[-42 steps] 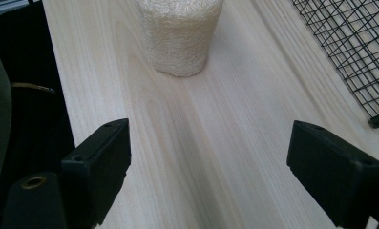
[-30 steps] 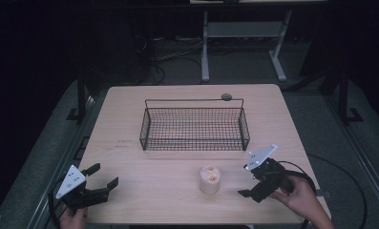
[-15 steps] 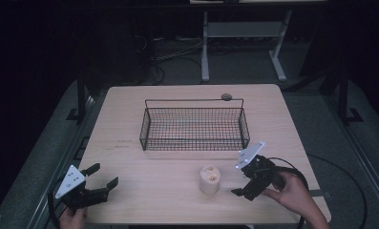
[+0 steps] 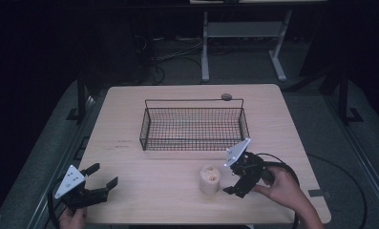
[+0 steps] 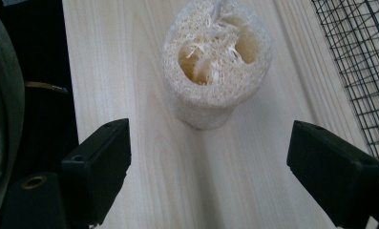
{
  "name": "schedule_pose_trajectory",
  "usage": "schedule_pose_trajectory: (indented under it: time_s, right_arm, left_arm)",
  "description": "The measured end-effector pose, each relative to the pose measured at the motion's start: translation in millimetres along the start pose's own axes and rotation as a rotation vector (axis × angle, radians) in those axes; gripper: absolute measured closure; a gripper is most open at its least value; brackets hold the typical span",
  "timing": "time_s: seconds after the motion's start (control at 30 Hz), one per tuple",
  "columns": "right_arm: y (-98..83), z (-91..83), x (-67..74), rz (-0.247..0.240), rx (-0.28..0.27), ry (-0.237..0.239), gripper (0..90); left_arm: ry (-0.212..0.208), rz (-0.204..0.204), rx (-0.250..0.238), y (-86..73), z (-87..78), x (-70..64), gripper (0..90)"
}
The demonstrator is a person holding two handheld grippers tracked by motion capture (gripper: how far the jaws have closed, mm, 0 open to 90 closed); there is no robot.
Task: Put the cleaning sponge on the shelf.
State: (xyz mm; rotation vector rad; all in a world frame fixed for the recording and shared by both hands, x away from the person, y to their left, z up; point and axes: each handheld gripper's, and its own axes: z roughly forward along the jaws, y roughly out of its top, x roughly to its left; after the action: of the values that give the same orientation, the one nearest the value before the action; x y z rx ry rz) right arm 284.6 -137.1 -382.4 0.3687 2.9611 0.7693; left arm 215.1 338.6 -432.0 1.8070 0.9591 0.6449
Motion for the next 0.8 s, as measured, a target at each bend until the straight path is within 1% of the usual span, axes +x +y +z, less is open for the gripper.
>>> schedule_pose_trajectory:
  time_s: [0.37, 0.63, 0.8]
  right_arm:
    - [18.9, 6.1, -2.4, -0.028, 0.025, 0.016, 14.4]
    - [27.0, 9.0, -4.4, -0.036, 0.036, 0.026, 14.4]
    - [32.4, 14.0, -6.1, -0.046, 0.052, 0.034, 14.4]
  left_arm:
    - [-0.002, -0.001, -0.002, 0.1, -0.1, -0.1, 14.1]
    - [-0.002, 0.002, -0.002, 0.2, 0.1, -0.3, 14.1]
    - [-0.002, 0.001, -0.004, 0.3, -0.2, -0.2, 14.1]
